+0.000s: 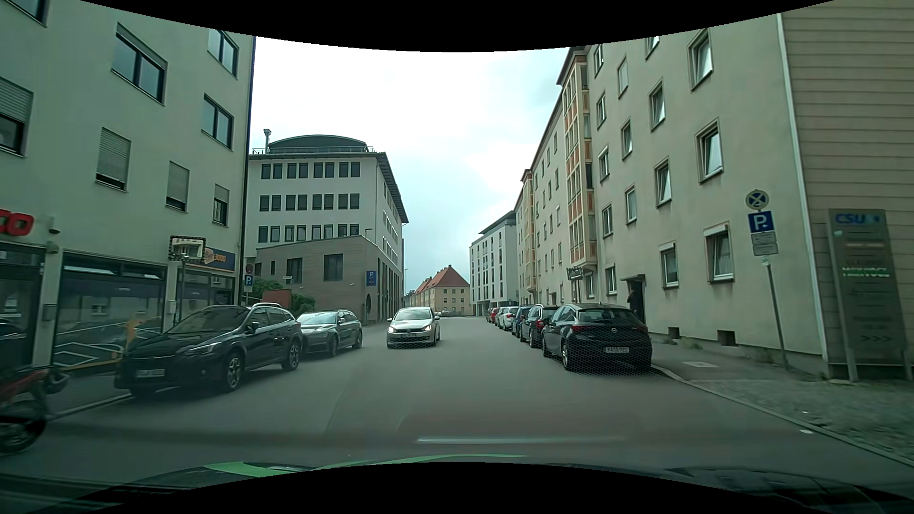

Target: Follow the waypoints while adhering to traffic rules and regulations

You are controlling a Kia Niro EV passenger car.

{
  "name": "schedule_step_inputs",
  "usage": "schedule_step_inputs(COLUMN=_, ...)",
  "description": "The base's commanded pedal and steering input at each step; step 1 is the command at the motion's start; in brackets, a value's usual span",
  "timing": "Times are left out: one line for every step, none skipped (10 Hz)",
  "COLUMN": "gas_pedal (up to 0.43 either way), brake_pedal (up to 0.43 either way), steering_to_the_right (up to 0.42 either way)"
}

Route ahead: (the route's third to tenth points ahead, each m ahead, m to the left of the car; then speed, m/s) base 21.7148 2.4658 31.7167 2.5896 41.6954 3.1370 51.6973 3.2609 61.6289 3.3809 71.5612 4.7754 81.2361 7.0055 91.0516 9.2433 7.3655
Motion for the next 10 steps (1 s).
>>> schedule_step_inputs(gas_pedal=0.000, brake_pedal=0.354, steering_to_the_right=0.023)
schedule_step_inputs(gas_pedal=0.000, brake_pedal=0.366, steering_to_the_right=0.022)
schedule_step_inputs(gas_pedal=0.000, brake_pedal=0.366, steering_to_the_right=0.019)
schedule_step_inputs(gas_pedal=0.000, brake_pedal=0.366, steering_to_the_right=0.014)
schedule_step_inputs(gas_pedal=0.000, brake_pedal=0.366, steering_to_the_right=0.009)
schedule_step_inputs(gas_pedal=0.000, brake_pedal=0.360, steering_to_the_right=0.003)
schedule_step_inputs(gas_pedal=0.000, brake_pedal=0.360, steering_to_the_right=-0.002)
schedule_step_inputs(gas_pedal=0.000, brake_pedal=0.341, steering_to_the_right=-0.009)
schedule_step_inputs(gas_pedal=0.000, brake_pedal=0.317, steering_to_the_right=-0.021)
schedule_step_inputs(gas_pedal=0.000, brake_pedal=0.299, steering_to_the_right=-0.031)
